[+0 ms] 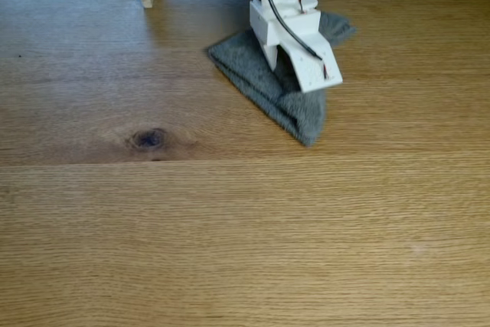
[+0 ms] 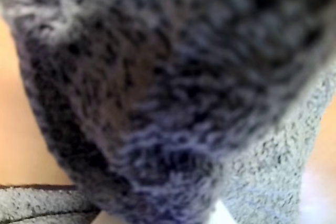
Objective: Clean the area in front of the robot
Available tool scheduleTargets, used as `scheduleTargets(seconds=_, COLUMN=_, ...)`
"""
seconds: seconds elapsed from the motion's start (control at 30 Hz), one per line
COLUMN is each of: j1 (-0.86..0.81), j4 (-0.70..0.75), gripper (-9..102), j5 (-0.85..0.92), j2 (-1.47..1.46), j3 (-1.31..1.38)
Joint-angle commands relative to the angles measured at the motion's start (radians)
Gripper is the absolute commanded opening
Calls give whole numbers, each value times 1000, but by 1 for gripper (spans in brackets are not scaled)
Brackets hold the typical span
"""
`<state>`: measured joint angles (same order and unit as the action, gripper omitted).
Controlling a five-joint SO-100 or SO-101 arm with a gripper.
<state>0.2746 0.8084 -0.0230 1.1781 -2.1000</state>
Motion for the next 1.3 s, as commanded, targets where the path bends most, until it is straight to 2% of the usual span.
scheduleTargets(seconds=0.0, j1=21, j4=-83, gripper=0, j5=-2, j2=178, j3=-80)
scheduleTargets(seconds=0.23, j1=-2, j4=-121, gripper=0, j5=-28, j2=209, j3=83)
scheduleTargets(seconds=0.43, j1=-83, j4=-417, gripper=0, j5=-137, j2=-8, j3=304)
scheduleTargets(seconds=0.6, j1=-133, j4=-541, gripper=0, j5=-153, j2=-199, j3=492)
scheduleTargets(seconds=0.77, j1=-206, j4=-756, gripper=0, j5=-195, j2=-423, j3=637)
scheduleTargets(seconds=0.87, j1=-235, j4=-792, gripper=0, j5=-212, j2=-525, j3=715)
scheduleTargets(seconds=0.97, j1=-229, j4=-653, gripper=0, j5=-158, j2=-566, j3=761)
scheduleTargets(seconds=1.13, j1=-169, j4=-175, gripper=0, j5=-112, j2=-499, j3=738)
scheduleTargets(seconds=1.27, j1=-117, j4=9, gripper=0, j5=-163, j2=-414, j3=652)
